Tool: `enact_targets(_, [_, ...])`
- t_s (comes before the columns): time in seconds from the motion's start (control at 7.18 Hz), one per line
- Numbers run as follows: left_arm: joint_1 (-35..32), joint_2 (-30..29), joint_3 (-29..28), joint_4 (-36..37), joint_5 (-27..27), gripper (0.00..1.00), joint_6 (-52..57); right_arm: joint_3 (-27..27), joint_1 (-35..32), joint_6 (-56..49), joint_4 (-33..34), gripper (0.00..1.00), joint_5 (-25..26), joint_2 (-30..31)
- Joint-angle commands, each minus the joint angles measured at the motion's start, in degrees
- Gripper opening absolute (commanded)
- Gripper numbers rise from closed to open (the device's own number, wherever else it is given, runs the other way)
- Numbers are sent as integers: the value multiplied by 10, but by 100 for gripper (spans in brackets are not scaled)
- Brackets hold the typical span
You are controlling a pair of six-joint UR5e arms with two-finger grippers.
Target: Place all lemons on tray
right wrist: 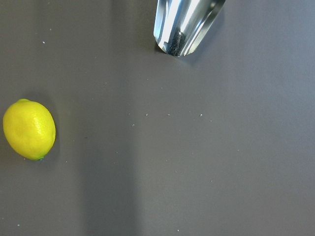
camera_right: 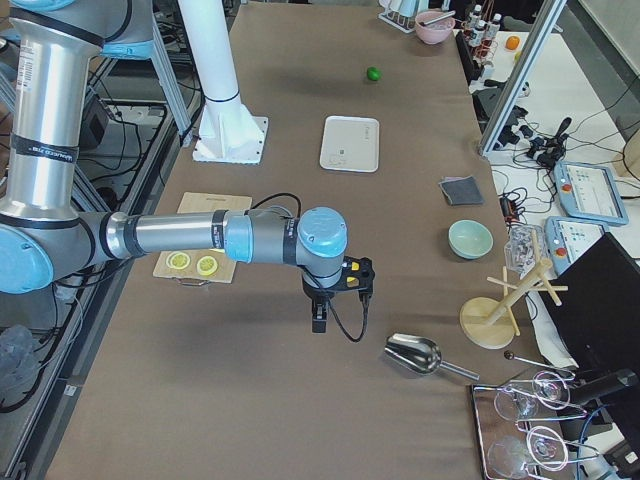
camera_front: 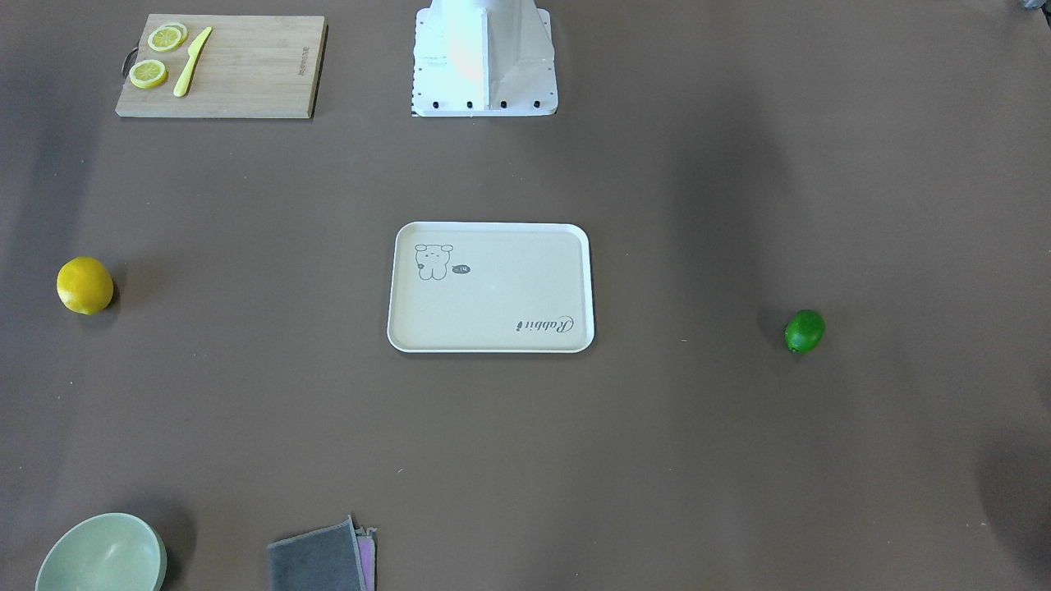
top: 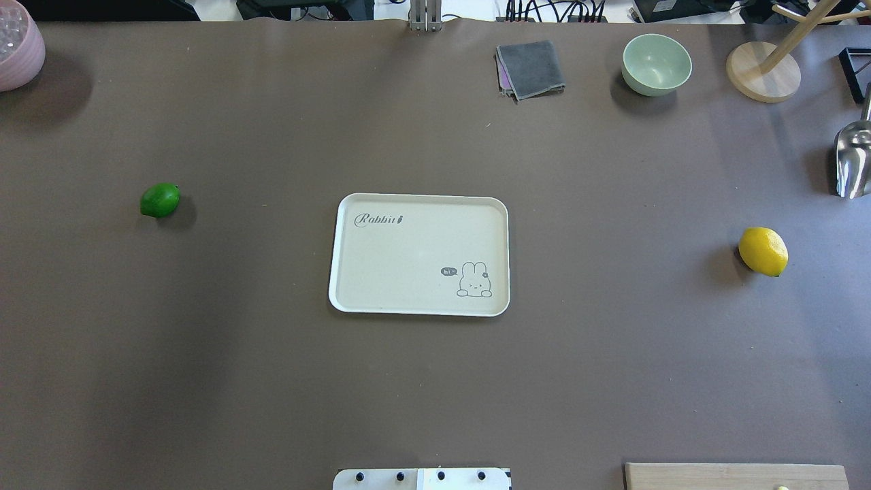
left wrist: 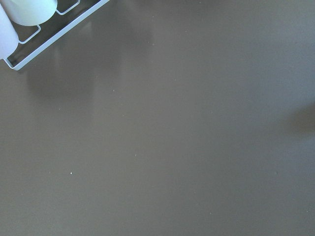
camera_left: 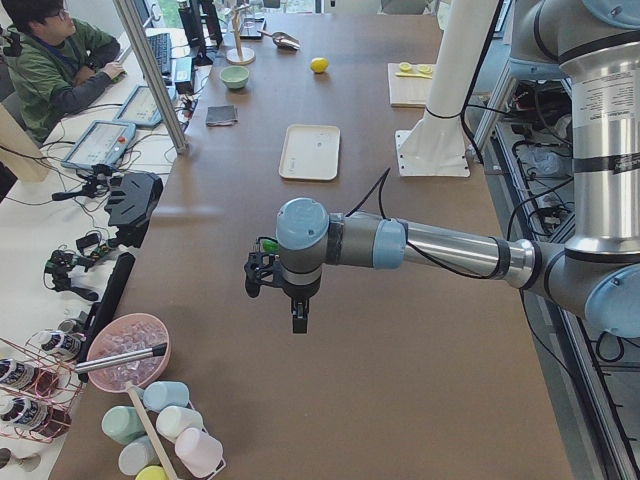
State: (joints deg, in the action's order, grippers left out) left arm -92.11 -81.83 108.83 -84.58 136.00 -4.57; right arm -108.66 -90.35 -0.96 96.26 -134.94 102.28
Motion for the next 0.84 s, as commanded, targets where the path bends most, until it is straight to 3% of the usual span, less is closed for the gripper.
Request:
enact_targets(0.0, [1, -6, 16, -1, -1, 98, 0, -23, 0, 0, -3, 100, -1, -3])
enact_targets(0.42, [2, -35, 30, -11, 1, 98, -4, -72, 0, 4, -11, 100, 0, -8])
enact_targets(0.7, [0, -27, 17, -124, 1, 98, -5, -89, -1, 9, -73, 100, 2, -11])
